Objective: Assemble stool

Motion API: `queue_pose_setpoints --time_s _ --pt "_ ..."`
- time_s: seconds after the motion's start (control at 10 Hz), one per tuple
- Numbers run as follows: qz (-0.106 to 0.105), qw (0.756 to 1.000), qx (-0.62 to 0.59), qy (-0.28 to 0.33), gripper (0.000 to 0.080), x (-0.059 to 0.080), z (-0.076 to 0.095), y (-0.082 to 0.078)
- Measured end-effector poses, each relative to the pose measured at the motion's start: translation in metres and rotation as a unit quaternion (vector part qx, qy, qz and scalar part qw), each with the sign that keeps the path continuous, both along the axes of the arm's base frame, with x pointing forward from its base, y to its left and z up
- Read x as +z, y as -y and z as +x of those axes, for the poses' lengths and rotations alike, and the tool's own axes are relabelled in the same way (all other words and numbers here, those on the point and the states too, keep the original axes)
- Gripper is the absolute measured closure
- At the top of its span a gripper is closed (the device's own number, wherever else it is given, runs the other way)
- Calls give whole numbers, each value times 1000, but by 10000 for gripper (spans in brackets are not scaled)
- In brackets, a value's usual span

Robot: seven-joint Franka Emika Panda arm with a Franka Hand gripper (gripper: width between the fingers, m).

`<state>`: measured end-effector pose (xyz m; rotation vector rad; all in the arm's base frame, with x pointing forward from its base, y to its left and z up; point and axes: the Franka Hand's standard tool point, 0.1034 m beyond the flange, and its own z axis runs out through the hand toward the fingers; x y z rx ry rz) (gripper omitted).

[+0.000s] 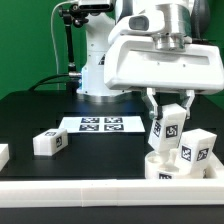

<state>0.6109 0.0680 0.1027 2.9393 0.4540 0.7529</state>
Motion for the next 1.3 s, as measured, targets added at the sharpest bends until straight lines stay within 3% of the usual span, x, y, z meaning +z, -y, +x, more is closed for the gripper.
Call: queue_pose_setpoints --time_s 0.5,1.3 --pt "-8 1000 5 -2 471 -1 -2 11" --pt "-7 1000 5 -8 471 -7 -7 7"
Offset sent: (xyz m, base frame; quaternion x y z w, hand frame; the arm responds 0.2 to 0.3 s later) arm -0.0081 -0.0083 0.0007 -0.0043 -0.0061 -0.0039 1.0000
